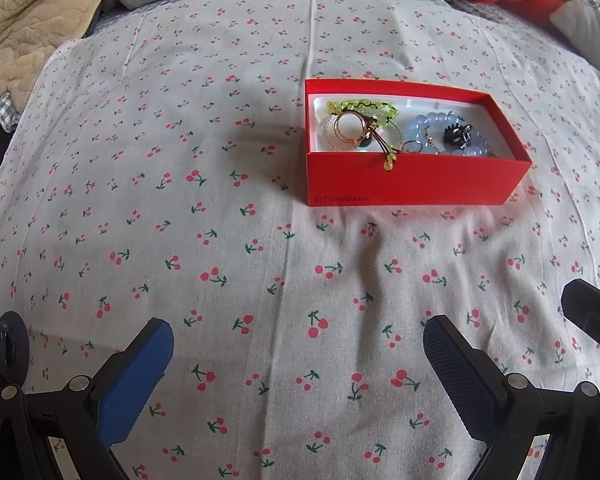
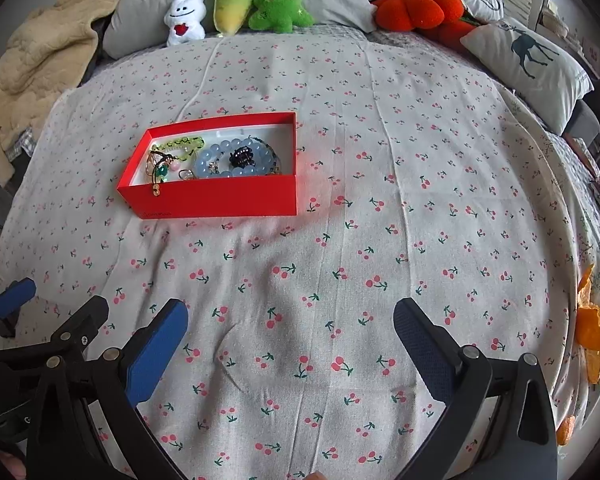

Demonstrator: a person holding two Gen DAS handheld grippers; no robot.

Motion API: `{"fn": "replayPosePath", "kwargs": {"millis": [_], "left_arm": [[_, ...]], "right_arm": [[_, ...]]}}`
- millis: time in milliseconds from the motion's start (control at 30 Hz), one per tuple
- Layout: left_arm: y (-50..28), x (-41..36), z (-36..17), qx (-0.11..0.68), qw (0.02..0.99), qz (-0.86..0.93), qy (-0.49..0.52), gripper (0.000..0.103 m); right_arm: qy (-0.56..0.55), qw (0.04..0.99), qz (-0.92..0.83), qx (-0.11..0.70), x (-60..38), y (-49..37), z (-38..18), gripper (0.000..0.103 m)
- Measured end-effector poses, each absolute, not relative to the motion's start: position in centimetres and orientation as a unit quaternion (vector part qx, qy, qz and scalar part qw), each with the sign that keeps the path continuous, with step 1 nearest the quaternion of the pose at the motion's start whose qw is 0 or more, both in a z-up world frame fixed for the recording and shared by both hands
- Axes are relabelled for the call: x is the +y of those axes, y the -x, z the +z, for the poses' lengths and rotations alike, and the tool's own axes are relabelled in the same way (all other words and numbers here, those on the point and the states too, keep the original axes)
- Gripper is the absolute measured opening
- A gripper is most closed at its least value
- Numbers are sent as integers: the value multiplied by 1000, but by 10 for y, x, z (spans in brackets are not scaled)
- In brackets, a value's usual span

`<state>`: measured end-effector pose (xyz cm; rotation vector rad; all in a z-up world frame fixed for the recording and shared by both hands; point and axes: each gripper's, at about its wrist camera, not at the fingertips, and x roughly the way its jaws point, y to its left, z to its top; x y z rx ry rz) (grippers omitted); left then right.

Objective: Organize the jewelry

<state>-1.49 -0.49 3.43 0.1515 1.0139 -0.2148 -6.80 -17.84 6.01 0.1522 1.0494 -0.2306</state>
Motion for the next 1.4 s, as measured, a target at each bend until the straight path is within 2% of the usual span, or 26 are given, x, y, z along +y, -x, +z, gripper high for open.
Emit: {"fn": "replayPosePath", "kwargs": {"millis": [1400], "left_arm": [[15,-6,31,487,864,-102,-85,103]], "right_arm": [[-77,852,-114,505,-180,67,57,103]]}}
